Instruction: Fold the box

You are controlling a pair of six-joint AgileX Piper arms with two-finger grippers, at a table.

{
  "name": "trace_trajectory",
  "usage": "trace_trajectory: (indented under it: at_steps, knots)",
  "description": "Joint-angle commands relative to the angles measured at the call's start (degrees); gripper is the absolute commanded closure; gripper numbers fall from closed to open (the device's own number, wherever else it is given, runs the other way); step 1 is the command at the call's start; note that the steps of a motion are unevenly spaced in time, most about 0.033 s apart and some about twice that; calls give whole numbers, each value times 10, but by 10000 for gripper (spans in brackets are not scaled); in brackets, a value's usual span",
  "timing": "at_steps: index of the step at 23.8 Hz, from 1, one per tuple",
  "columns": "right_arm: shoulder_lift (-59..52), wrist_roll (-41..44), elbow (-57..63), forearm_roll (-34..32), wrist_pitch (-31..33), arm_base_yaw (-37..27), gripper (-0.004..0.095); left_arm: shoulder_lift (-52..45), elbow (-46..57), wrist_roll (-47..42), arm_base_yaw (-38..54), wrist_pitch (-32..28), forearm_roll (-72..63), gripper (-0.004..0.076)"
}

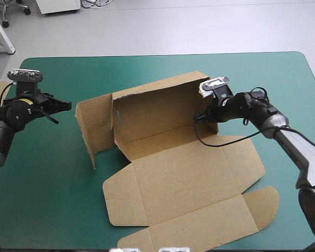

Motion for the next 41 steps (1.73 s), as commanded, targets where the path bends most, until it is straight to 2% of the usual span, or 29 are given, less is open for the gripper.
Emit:
trace_trajectory:
  at_steps: [1, 4, 9, 13, 26, 27, 30, 32, 41]
  knots:
    - [-64, 95, -52, -54, 62, -2, 903, -15, -14, -3, 0, -38, -3, 724]
    - [-72, 117, -133, -39, 219, -2, 902, -15, -14, -3, 0, -38, -3, 724]
    - [-47, 119, -225, -28, 285, -2, 903, -15, -14, -3, 0, -38, -5, 724]
    - [12, 126, -288, -28, 366, -2, 903, -15, -14, -3, 0, -36, -6, 724]
    - [162, 110, -302, -6, 363, -2, 901, -17, -14, -3, 0, -33, -6, 724]
    - [163, 105, -302, -8, 346, -2, 873, -17, -14, -3, 0, -33, -6, 724]
    - [159, 85, -307, -16, 292, -2, 705, -17, -14, -3, 0, -33, -6, 724]
    - [159, 83, -307, -16, 275, -2, 659, -17, -14, -3, 0, -33, -6, 724]
    - [160, 73, -310, -5, 265, -2, 657, -17, -14, -3, 0, -33, -15, 724]
